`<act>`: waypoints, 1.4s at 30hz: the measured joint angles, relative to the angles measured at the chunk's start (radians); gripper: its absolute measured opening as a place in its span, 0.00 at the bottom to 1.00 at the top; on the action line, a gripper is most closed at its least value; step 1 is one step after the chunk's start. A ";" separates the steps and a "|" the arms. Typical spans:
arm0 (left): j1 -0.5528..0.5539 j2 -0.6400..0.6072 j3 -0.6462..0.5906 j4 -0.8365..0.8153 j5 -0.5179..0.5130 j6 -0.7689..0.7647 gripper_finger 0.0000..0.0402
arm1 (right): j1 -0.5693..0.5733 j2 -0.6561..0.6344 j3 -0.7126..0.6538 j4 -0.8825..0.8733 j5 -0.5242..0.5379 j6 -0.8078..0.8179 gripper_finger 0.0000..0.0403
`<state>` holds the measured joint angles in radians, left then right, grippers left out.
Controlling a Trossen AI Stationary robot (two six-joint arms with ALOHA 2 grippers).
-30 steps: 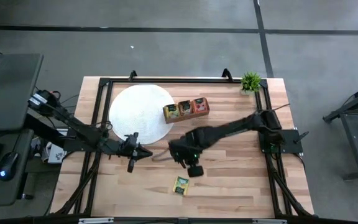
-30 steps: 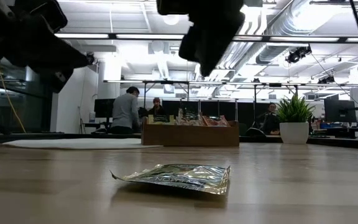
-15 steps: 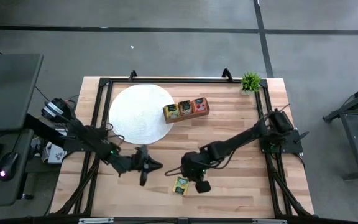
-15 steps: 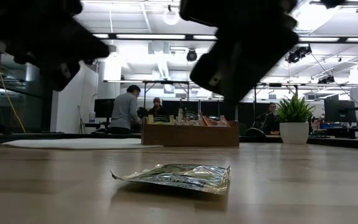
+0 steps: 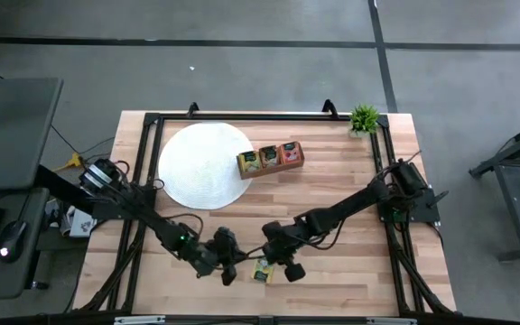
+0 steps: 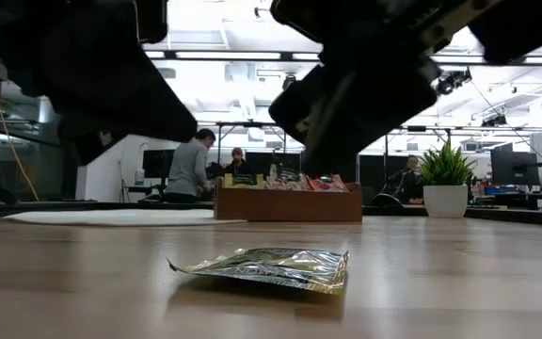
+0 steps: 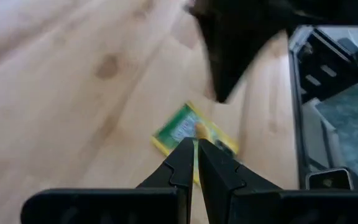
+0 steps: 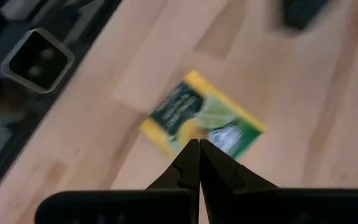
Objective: Pick & Place Tea
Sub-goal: Put the yellow tea bag into the left compartment of the wooden organizer
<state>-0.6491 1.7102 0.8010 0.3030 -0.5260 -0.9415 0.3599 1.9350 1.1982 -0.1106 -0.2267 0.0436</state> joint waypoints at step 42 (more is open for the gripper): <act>-0.039 0.036 0.078 -0.246 0.047 -0.141 0.05 | -0.002 0.144 0.001 0.118 0.026 -0.099 0.00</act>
<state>-0.6876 1.7458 0.8787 0.0574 -0.4786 -1.0821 0.3581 2.0794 1.1995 0.0079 -0.2006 -0.0557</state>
